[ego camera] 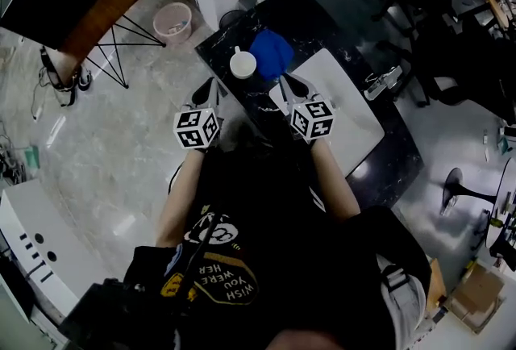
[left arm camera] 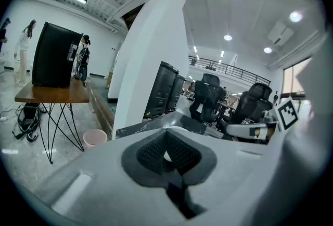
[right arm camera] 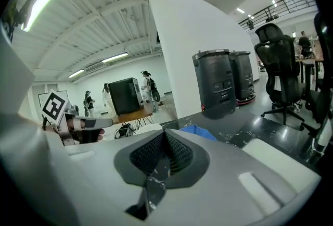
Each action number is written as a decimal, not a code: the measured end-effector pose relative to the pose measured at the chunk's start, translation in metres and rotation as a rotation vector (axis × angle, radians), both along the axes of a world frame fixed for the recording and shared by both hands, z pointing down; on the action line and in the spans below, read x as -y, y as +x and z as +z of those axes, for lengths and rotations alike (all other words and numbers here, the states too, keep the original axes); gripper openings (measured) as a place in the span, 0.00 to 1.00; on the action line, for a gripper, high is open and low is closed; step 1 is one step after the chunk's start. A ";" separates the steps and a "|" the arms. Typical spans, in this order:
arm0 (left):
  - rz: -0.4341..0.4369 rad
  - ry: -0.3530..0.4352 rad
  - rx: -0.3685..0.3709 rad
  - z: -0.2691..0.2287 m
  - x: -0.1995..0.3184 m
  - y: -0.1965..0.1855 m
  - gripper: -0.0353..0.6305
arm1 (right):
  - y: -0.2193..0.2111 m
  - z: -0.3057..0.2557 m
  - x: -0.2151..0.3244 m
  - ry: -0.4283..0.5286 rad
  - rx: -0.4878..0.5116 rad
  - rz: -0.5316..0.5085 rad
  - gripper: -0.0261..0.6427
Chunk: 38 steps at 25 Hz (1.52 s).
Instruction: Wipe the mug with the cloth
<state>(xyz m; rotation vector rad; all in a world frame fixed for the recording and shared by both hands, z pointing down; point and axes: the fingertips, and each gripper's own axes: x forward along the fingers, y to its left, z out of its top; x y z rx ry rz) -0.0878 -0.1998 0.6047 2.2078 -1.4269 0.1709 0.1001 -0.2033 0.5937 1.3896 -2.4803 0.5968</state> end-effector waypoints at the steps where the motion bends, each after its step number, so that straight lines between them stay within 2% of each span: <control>1: 0.020 0.002 -0.002 -0.005 -0.009 -0.001 0.06 | -0.005 0.000 -0.012 0.004 -0.010 0.013 0.04; 4: 0.100 -0.004 0.001 -0.017 -0.038 0.000 0.06 | -0.022 -0.003 -0.047 0.014 -0.020 0.046 0.04; 9: 0.215 0.080 0.133 -0.044 -0.090 -0.005 0.06 | -0.050 -0.017 -0.093 0.003 -0.006 0.094 0.04; 14: 0.281 0.141 0.146 -0.068 -0.132 -0.015 0.06 | -0.091 -0.030 -0.134 0.023 -0.034 0.058 0.04; 21: 0.288 0.167 0.106 -0.076 -0.163 -0.032 0.06 | -0.097 -0.036 -0.168 0.062 -0.065 0.170 0.04; 27: 0.270 0.158 0.113 -0.074 -0.176 -0.035 0.06 | -0.097 -0.050 -0.188 0.086 -0.065 0.203 0.04; 32: 0.284 0.140 0.075 -0.072 -0.185 -0.030 0.06 | -0.096 -0.045 -0.202 0.077 -0.077 0.220 0.04; 38: 0.305 0.137 0.065 -0.069 -0.190 -0.026 0.06 | -0.095 -0.047 -0.209 0.089 -0.077 0.219 0.04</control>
